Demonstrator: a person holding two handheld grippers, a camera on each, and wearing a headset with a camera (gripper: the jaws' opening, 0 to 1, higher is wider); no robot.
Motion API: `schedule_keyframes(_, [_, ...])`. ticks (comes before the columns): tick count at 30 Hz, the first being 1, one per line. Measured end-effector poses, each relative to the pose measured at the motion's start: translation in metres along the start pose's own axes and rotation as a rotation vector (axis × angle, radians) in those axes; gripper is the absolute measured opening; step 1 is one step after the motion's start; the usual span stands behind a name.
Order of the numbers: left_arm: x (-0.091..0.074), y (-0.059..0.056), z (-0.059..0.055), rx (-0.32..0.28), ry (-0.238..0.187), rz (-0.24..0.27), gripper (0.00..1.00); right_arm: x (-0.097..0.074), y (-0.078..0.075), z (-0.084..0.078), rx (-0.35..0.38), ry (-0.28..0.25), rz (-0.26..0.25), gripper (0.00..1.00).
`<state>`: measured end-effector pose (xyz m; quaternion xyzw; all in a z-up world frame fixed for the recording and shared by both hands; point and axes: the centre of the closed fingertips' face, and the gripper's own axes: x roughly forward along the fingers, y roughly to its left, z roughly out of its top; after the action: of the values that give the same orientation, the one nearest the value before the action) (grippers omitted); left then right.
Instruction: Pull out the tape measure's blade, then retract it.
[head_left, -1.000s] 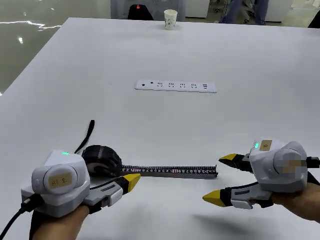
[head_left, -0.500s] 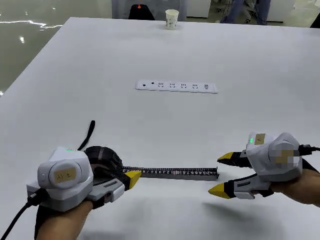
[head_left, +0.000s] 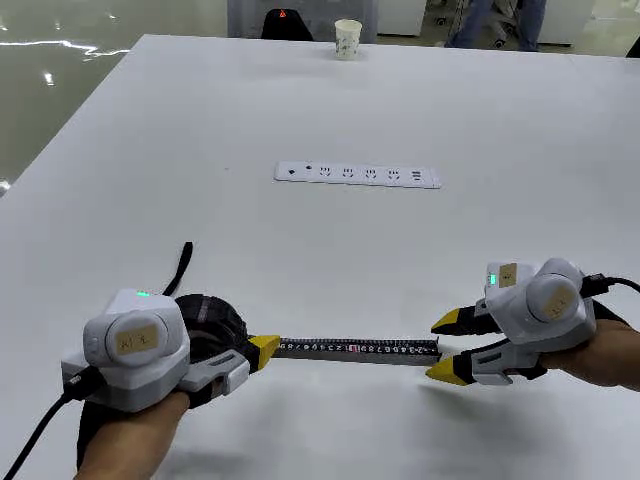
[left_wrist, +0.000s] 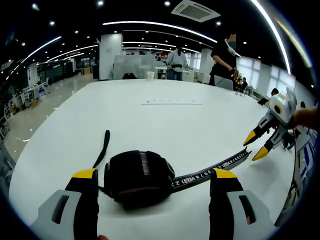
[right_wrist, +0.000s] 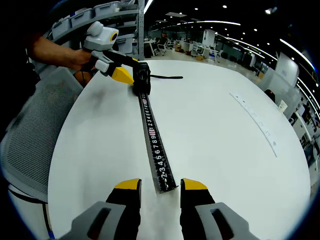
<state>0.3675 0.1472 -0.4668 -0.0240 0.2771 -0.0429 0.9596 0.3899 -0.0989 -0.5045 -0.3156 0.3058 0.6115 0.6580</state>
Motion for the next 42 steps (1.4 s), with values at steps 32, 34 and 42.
schedule_keyframes(32, [0.015,0.013,-0.006,-0.035,0.045,0.032,0.72,0.011,-0.005,-0.012,-0.094,0.084,0.081,0.12])
schedule_keyframes(34, [0.016,0.014,-0.007,-0.038,0.047,0.035,0.71,0.011,-0.005,-0.012,-0.092,0.083,0.083,0.12])
schedule_keyframes(42, [0.017,0.017,-0.009,-0.046,0.056,0.043,0.67,0.011,-0.005,-0.012,-0.086,0.082,0.098,0.12])
